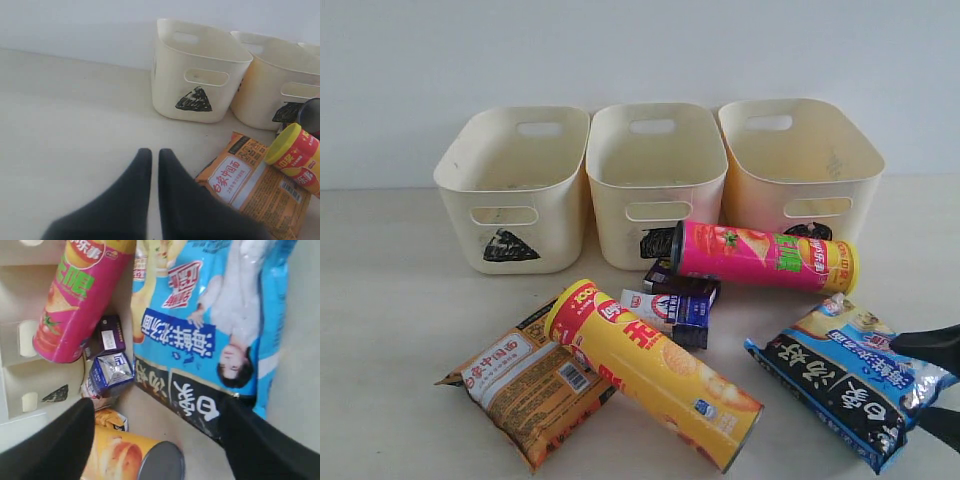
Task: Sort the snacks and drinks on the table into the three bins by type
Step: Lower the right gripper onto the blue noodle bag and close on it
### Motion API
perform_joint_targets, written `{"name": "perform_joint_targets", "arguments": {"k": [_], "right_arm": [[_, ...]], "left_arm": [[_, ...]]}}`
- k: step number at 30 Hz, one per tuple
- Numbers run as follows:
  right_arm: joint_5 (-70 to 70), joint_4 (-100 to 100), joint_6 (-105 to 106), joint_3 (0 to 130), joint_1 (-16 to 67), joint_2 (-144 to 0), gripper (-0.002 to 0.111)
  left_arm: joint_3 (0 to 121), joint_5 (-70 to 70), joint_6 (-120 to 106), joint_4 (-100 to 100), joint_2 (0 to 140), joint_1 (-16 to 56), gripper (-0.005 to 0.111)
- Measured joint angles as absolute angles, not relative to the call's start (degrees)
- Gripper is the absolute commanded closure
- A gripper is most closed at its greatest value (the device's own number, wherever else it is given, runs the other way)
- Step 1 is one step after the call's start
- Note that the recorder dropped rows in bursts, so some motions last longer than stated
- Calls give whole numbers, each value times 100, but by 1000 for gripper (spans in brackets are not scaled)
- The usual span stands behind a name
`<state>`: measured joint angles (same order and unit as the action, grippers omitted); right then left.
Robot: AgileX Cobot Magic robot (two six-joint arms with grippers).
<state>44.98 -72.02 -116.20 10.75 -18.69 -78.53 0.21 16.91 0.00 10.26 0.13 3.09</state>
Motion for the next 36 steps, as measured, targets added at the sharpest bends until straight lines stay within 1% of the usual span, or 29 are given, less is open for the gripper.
{"name": "perform_joint_targets", "arguments": {"k": [4, 6, 10, 16, 27, 36], "right_arm": [[4189, -7613, -11815, 1075, -2235, -7853, 34], [3917, -7744, -11871, 1075, -2332, -7867, 34], [3771, -7790, -11858, 1131, -2379, -8133, 34], [3799, -7688, -11621, 1490, -2388, -8942, 34], [4725, -6931, -10663, 1930, -2388, -10248, 34], [5126, -6815, -10238, 2113, -2388, -10649, 34]], "left_arm": [[21, 1691, 0, 1026, 13, 309, 102], [21, 1691, 0, 1026, 13, 309, 102], [21, 1691, 0, 1026, 13, 309, 102], [21, 1691, 0, 1026, 13, 309, 102], [21, 1691, 0, 1026, 13, 309, 102], [21, 1691, 0, 1026, 13, 309, 102]]}}
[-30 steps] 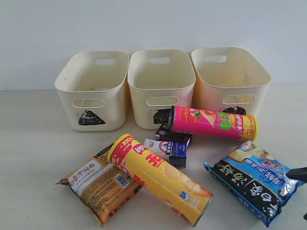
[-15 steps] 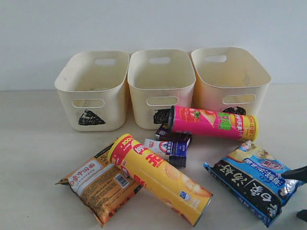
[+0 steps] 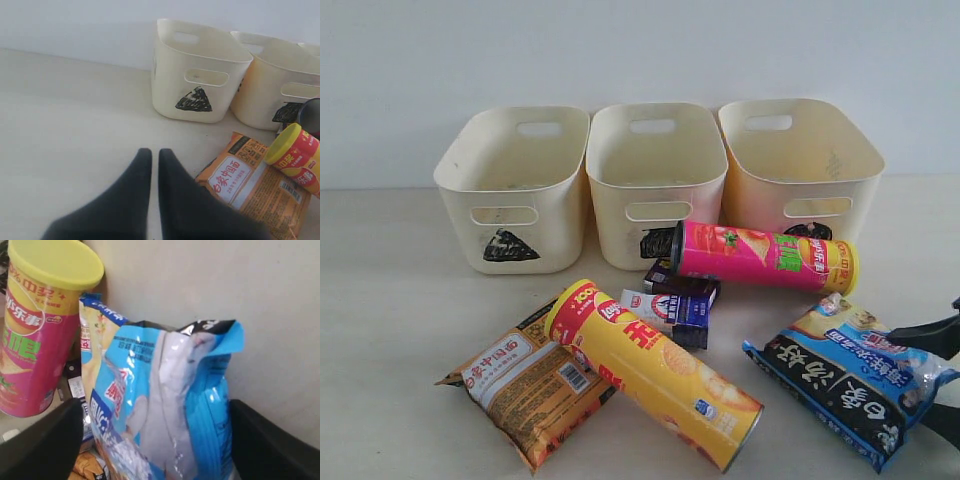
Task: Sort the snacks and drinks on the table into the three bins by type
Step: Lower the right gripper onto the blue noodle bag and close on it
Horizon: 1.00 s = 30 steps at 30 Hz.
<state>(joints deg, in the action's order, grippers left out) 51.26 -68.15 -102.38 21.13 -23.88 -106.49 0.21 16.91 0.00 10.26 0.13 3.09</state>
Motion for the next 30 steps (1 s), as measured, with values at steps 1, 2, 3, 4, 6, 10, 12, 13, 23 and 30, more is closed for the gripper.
{"name": "perform_joint_targets", "arguments": {"k": [1, 2, 3, 4, 6, 10, 12, 13, 23, 30], "right_arm": [[5126, -6815, -10180, 2121, -2388, -10649, 34], [5126, -6815, -10125, 2121, -2388, -10649, 34], [5126, -6815, -10084, 2121, -2388, -10649, 34], [5126, -6815, -10065, 2121, -2388, -10649, 34], [5126, -6815, -10038, 2121, -2388, -10651, 34], [5126, -6815, -9956, 2121, -2388, -10651, 34], [5126, -6815, -9930, 2121, -2376, -10651, 34], [5113, -6803, -9928, 2121, -2343, -10651, 34], [4403, -6290, -9903, 2566, -1225, -10616, 34], [3698, -6191, -10022, 3057, -650, -10616, 34]], "left_arm": [[21, 1691, 0, 1026, 13, 309, 102], [21, 1691, 0, 1026, 13, 309, 102], [21, 1691, 0, 1026, 13, 309, 102], [21, 1691, 0, 1026, 13, 309, 102], [21, 1691, 0, 1026, 13, 309, 102], [21, 1691, 0, 1026, 13, 309, 102], [21, 1691, 0, 1026, 13, 309, 102], [21, 1691, 0, 1026, 13, 309, 102], [21, 1691, 0, 1026, 13, 309, 102], [21, 1691, 0, 1026, 13, 309, 102]]}}
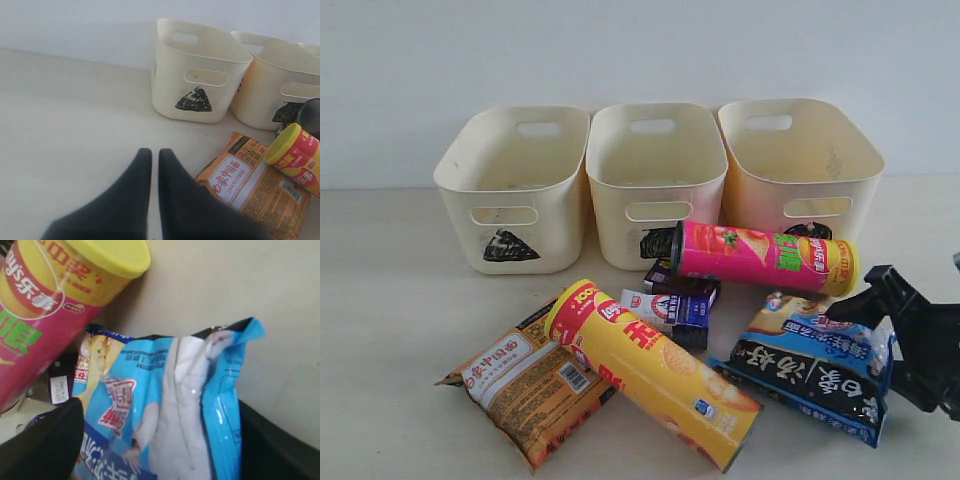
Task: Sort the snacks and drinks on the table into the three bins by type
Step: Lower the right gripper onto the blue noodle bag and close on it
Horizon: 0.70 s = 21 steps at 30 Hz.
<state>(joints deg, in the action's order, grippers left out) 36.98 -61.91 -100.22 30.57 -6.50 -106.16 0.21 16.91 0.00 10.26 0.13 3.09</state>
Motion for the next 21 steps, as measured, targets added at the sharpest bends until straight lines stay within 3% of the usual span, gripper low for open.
{"name": "perform_joint_targets", "arguments": {"k": [2, 5, 8, 11, 21], "right_arm": [[3509, -6178, -10029, 3153, -482, -10606, 37], [3101, -6206, -10016, 3274, -265, -10603, 63], [3003, -6259, -10026, 3287, -251, -10732, 78], [3050, -6376, -10066, 3310, -251, -10780, 109], [2205, -7766, -10419, 3199, -224, -9994, 108]], "left_arm": [[21, 1691, 0, 1026, 13, 309, 102], [21, 1691, 0, 1026, 13, 309, 102], [21, 1691, 0, 1026, 13, 309, 102], [21, 1691, 0, 1026, 13, 309, 102], [21, 1691, 0, 1026, 13, 309, 102]]}}
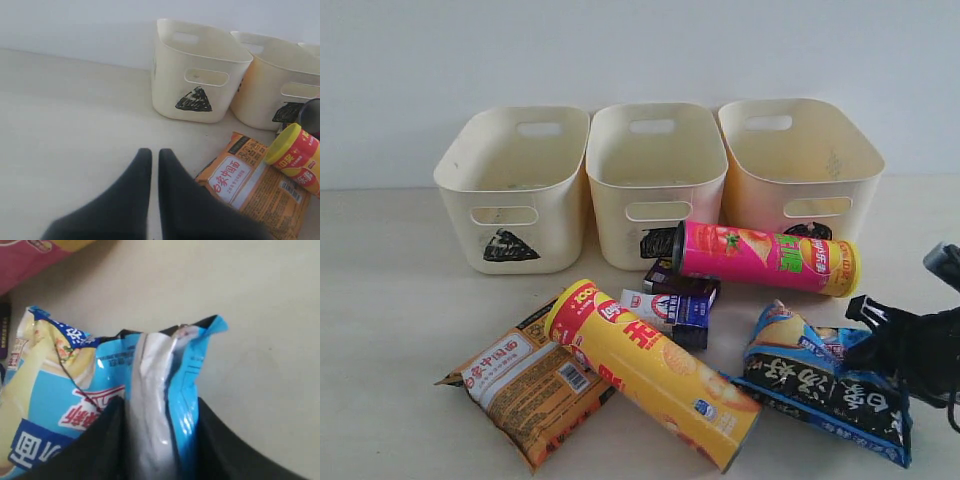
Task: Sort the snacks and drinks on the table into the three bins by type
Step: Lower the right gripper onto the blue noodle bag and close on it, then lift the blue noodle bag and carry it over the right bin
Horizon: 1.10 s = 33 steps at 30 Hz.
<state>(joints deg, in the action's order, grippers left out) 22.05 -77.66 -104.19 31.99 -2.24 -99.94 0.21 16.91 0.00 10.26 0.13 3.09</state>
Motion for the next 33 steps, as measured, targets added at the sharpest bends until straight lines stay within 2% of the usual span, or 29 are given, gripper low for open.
{"name": "perform_joint_targets", "arguments": {"k": [9, 25, 33], "right_arm": [[1905, -8945, -11240, 3141, -224, -8866, 108], [2351, -9415, -11763, 3169, -224, -7301, 108], [2224, -9717, -11939, 4248, -224, -7008, 108]], "left_arm": [[21, 1691, 0, 1026, 13, 309, 102], [21, 1691, 0, 1026, 13, 309, 102], [21, 1691, 0, 1026, 13, 309, 102]]}}
